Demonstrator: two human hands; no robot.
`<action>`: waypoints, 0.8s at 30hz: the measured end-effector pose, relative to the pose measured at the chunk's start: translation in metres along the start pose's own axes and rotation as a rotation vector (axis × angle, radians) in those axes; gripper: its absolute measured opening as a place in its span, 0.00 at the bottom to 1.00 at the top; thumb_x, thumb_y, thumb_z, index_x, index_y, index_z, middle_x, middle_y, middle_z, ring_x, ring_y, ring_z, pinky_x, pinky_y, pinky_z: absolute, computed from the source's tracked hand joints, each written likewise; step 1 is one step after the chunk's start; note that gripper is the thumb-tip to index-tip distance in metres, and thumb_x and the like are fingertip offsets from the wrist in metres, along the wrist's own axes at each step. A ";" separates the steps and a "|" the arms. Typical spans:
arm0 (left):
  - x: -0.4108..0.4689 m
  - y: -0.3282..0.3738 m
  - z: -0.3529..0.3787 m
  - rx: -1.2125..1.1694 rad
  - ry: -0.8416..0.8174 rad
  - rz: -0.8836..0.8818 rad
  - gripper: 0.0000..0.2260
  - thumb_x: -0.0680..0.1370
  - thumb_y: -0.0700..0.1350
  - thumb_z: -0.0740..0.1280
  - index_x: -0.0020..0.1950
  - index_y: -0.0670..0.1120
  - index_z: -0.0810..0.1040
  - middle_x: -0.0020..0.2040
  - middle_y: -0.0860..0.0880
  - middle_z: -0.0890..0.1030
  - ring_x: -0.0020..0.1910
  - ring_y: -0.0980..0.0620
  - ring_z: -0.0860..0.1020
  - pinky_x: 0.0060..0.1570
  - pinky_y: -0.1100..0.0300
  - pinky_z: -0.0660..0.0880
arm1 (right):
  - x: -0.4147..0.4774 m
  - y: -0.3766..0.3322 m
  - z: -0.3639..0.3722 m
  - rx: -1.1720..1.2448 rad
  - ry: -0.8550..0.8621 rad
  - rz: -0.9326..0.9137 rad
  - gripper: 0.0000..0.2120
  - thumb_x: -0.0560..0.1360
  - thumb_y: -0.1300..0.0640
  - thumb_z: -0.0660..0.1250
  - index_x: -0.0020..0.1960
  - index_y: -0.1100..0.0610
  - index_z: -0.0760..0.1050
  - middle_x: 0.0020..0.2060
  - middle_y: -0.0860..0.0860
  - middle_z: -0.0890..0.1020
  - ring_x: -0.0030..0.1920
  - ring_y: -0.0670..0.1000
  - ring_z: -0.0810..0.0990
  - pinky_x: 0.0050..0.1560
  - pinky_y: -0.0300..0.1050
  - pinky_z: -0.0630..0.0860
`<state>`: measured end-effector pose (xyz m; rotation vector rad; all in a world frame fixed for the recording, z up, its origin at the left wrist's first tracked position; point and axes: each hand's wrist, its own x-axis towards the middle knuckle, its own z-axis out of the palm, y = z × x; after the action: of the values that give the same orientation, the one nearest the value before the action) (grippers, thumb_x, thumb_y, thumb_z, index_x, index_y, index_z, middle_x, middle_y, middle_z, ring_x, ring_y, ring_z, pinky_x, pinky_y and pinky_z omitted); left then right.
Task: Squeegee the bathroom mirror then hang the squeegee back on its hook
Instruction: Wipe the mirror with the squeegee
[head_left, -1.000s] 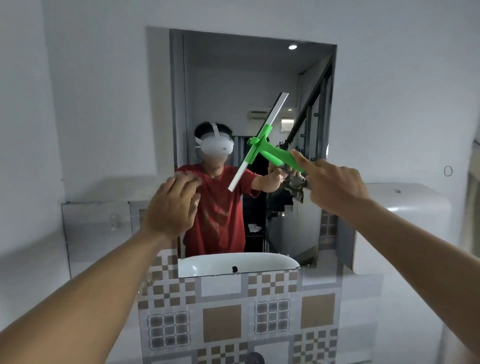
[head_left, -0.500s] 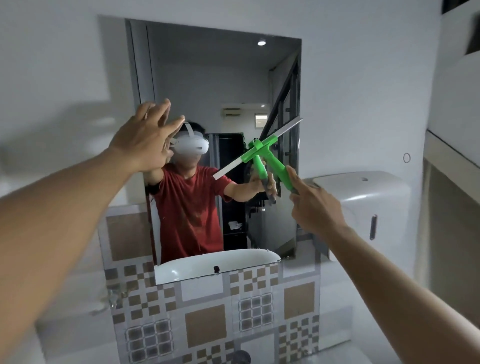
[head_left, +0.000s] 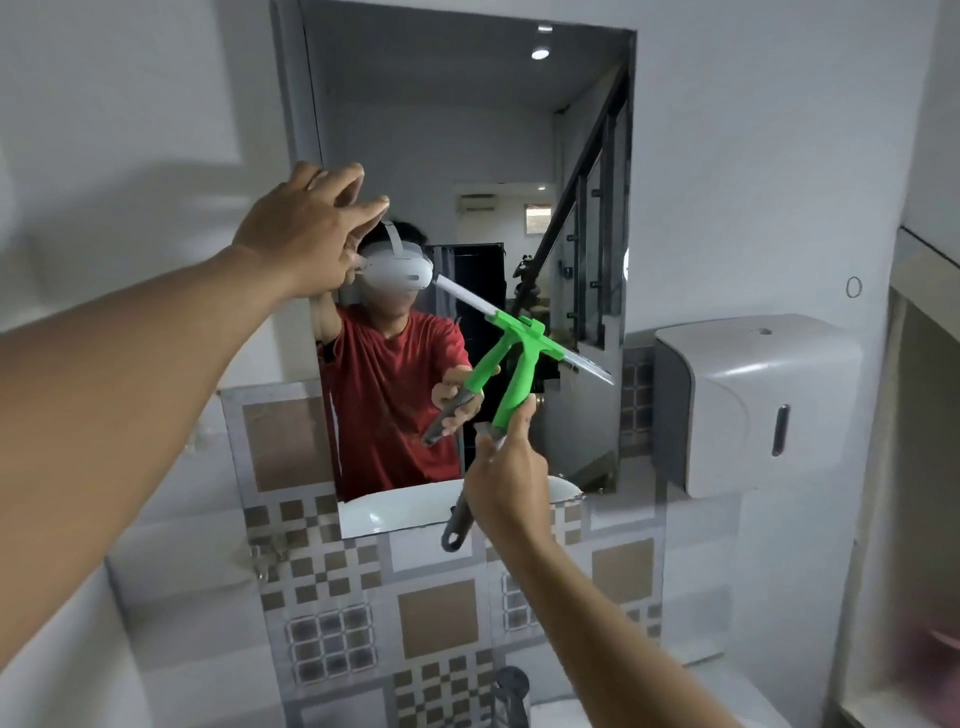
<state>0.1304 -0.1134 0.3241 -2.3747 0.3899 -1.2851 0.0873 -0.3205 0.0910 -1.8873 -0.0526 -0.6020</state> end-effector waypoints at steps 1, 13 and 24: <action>0.000 0.000 -0.001 -0.001 -0.004 -0.005 0.31 0.75 0.47 0.72 0.77 0.52 0.68 0.77 0.44 0.63 0.69 0.35 0.65 0.57 0.39 0.74 | -0.006 -0.002 0.012 0.020 -0.006 -0.013 0.35 0.84 0.55 0.57 0.82 0.50 0.37 0.40 0.54 0.83 0.39 0.54 0.83 0.42 0.59 0.83; -0.003 0.001 0.000 0.025 -0.016 -0.023 0.30 0.76 0.46 0.69 0.78 0.53 0.66 0.78 0.45 0.62 0.71 0.36 0.64 0.53 0.39 0.77 | -0.024 0.009 0.037 -0.311 -0.137 -0.370 0.37 0.84 0.56 0.57 0.82 0.50 0.35 0.48 0.55 0.82 0.39 0.52 0.81 0.34 0.47 0.75; -0.001 0.005 0.006 0.026 0.006 -0.017 0.32 0.74 0.44 0.69 0.77 0.50 0.65 0.77 0.43 0.62 0.70 0.34 0.64 0.53 0.39 0.77 | 0.033 0.026 -0.074 -1.092 -0.158 -0.699 0.41 0.77 0.63 0.58 0.83 0.45 0.41 0.59 0.57 0.82 0.33 0.57 0.83 0.31 0.51 0.81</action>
<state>0.1345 -0.1162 0.3183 -2.3581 0.3537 -1.2973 0.0956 -0.4042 0.1025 -3.0015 -0.6111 -1.0828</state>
